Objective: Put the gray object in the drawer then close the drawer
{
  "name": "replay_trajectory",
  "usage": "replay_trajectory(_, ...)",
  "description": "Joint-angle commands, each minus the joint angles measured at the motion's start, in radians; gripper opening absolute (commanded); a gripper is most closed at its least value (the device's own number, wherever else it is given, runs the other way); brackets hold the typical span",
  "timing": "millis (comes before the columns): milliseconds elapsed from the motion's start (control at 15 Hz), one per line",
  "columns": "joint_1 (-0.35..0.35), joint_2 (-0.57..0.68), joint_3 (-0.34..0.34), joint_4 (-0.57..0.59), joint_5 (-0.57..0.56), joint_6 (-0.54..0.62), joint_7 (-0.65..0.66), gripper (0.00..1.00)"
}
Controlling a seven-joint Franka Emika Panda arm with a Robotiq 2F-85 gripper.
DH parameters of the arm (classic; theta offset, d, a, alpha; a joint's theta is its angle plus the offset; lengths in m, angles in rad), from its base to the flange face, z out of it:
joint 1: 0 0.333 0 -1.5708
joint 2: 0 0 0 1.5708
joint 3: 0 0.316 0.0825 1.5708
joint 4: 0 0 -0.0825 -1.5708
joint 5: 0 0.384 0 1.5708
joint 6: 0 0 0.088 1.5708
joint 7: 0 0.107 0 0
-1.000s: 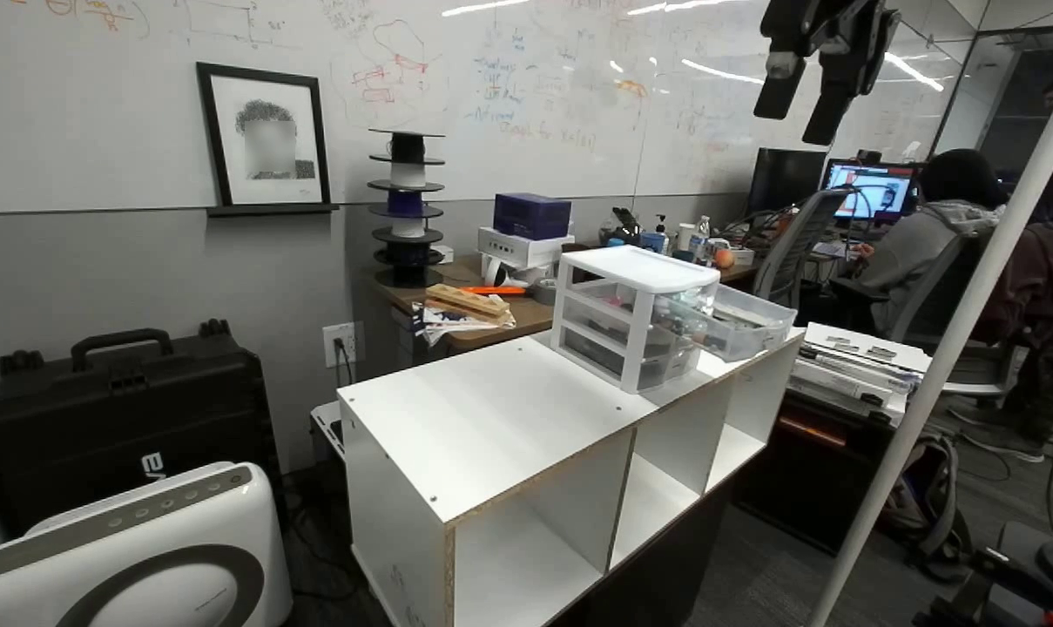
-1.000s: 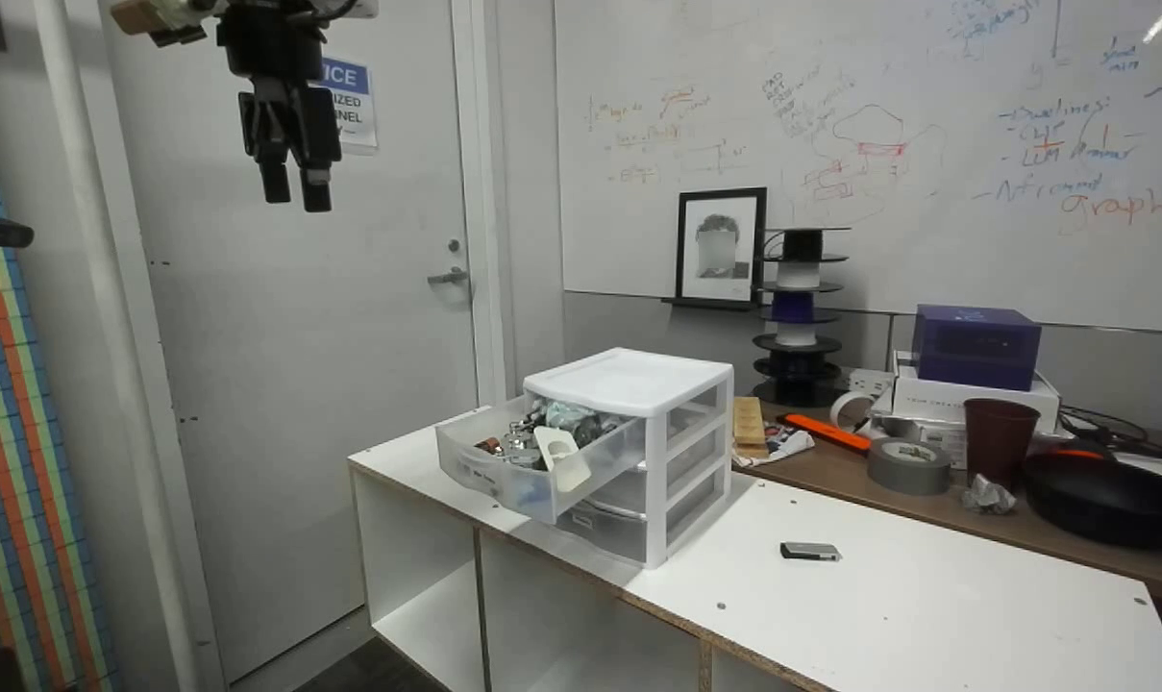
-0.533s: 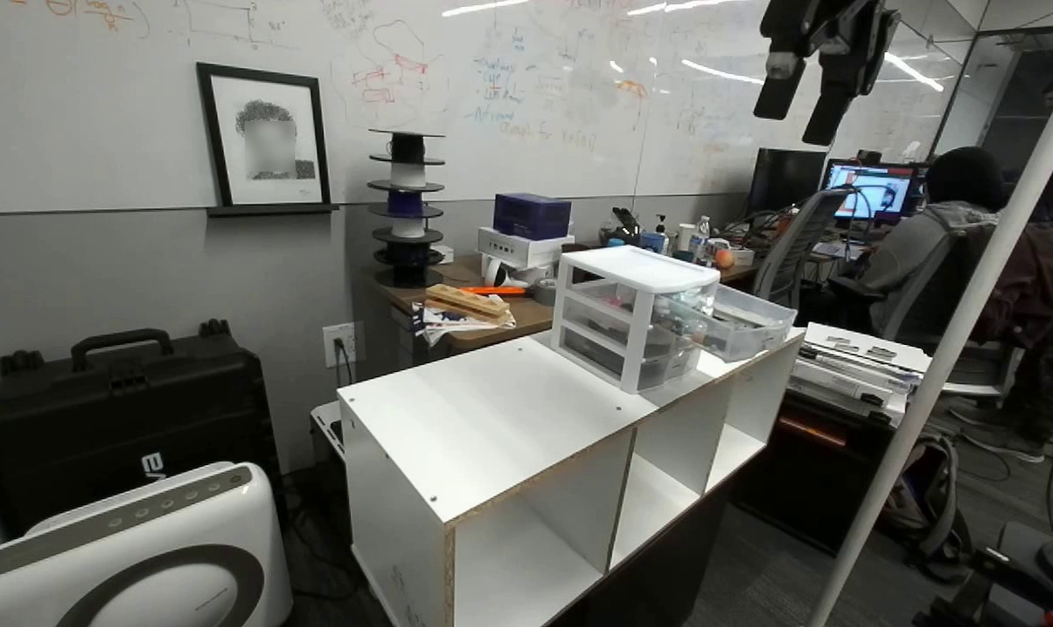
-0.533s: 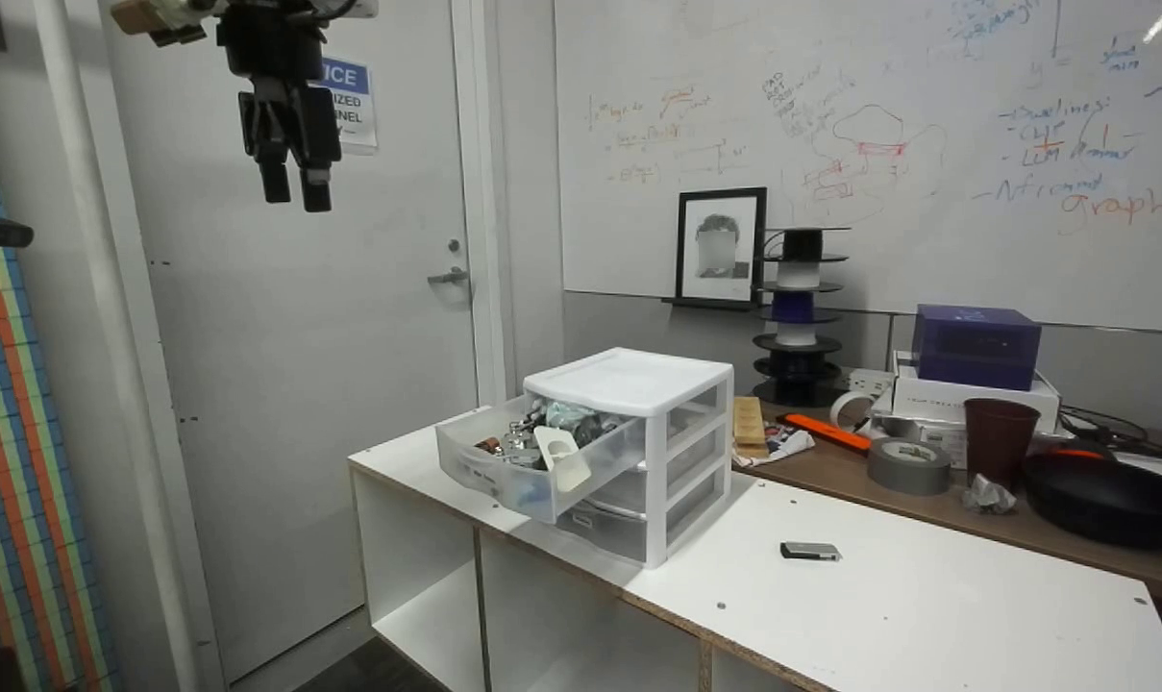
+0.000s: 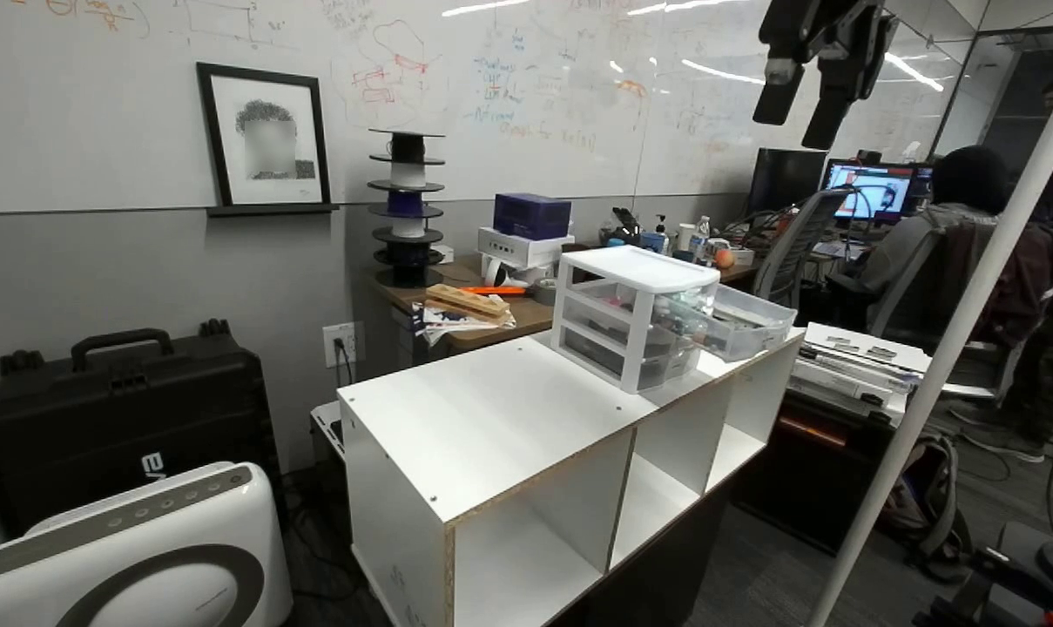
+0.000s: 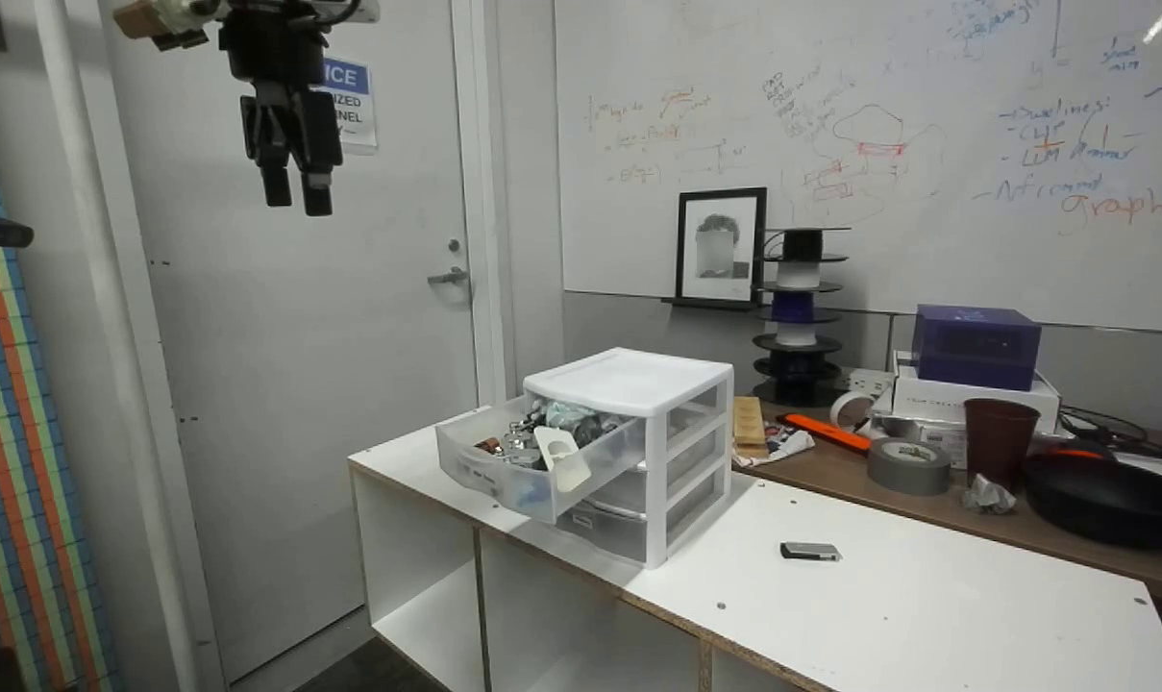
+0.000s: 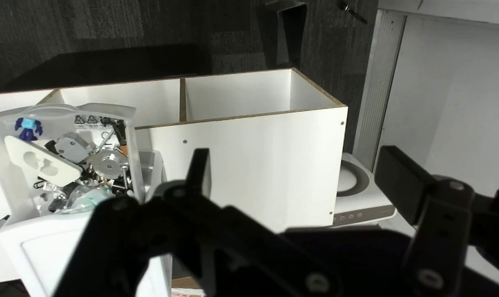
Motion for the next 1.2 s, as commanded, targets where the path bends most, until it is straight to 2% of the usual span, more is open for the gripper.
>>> replay_trajectory(0, -0.024, 0.052, -0.014, 0.076, -0.006, 0.014, 0.007, 1.00)
replay_trajectory(400, -0.088, 0.184, -0.090, 0.270, -0.009, 0.001, -0.006, 1.00)
replay_trajectory(600, -0.120, 0.299, -0.134, 0.404, -0.001, 0.013, -0.016, 1.00)
replay_trajectory(1000, -0.176, 0.572, -0.198, 0.654, 0.023, 0.139, -0.004, 1.00)
replay_trajectory(1133, -0.199, 0.667, -0.211, 0.739, 0.036, 0.146, 0.011, 1.00)
